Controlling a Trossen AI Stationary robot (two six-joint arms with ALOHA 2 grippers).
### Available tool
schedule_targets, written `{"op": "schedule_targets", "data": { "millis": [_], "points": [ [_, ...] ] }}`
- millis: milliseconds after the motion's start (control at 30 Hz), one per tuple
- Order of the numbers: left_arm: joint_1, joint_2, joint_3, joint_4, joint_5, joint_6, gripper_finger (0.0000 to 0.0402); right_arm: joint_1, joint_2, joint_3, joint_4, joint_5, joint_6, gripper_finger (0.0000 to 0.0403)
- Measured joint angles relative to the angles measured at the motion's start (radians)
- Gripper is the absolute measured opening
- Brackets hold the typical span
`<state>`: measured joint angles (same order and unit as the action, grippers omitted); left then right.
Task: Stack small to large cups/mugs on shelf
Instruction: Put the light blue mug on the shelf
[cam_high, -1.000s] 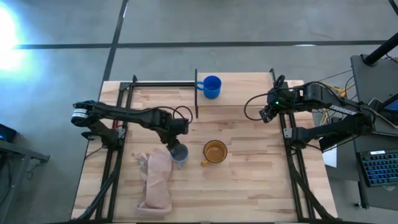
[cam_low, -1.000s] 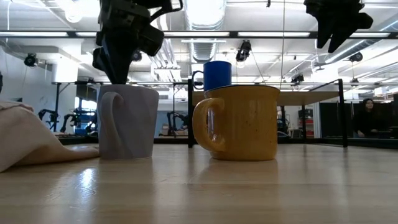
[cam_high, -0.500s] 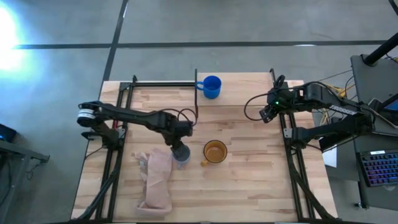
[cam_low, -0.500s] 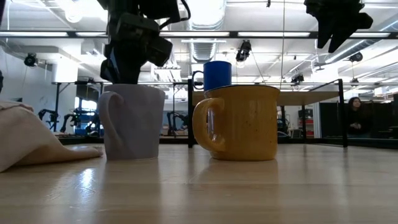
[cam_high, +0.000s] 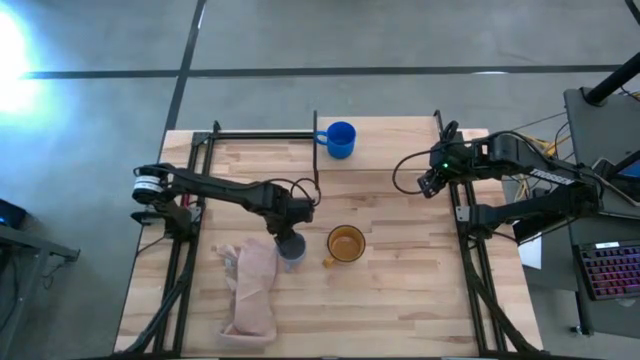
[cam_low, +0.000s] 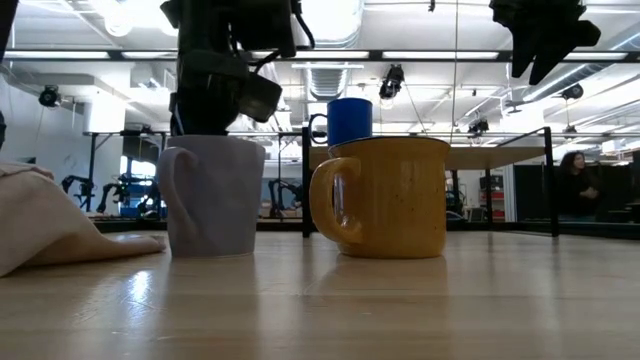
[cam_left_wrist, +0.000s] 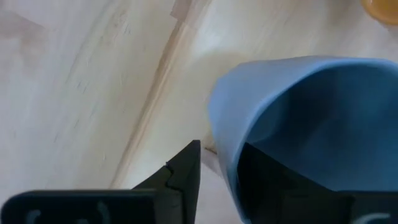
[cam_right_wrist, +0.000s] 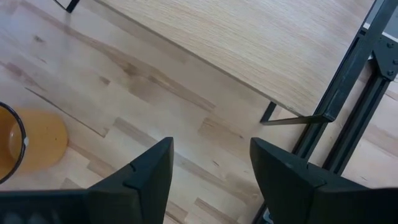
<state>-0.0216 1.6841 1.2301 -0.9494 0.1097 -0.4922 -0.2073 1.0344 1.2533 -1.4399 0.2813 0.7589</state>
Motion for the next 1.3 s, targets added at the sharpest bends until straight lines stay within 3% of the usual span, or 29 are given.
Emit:
{"op": "schedule_targets", "data": {
  "millis": [300,667,800,1033,1300],
  "points": [
    [0.014,0.008,0.000,-0.003,-0.022,0.066,0.0012,0.004,-0.001,-0.004,-0.001,-0.004,0.051,0.0205],
    [0.026,-0.018,0.066,-0.075,-0.022,0.169,0.0005,0.114,-0.040,-0.087,0.000,-0.027,0.197,0.0205],
    [0.033,-0.035,0.199,-0.178,-0.026,0.238,0.0003,0.161,-0.047,-0.140,0.017,-0.035,0.260,0.0205],
    [0.074,-0.011,0.545,-0.295,-0.061,0.337,0.0002,0.219,-0.045,-0.208,0.166,-0.074,0.290,0.0205],
    [0.180,0.124,0.853,-0.433,-0.080,0.380,0.0002,0.219,-0.053,-0.119,0.175,-0.017,0.289,0.0205]
  ]
}}
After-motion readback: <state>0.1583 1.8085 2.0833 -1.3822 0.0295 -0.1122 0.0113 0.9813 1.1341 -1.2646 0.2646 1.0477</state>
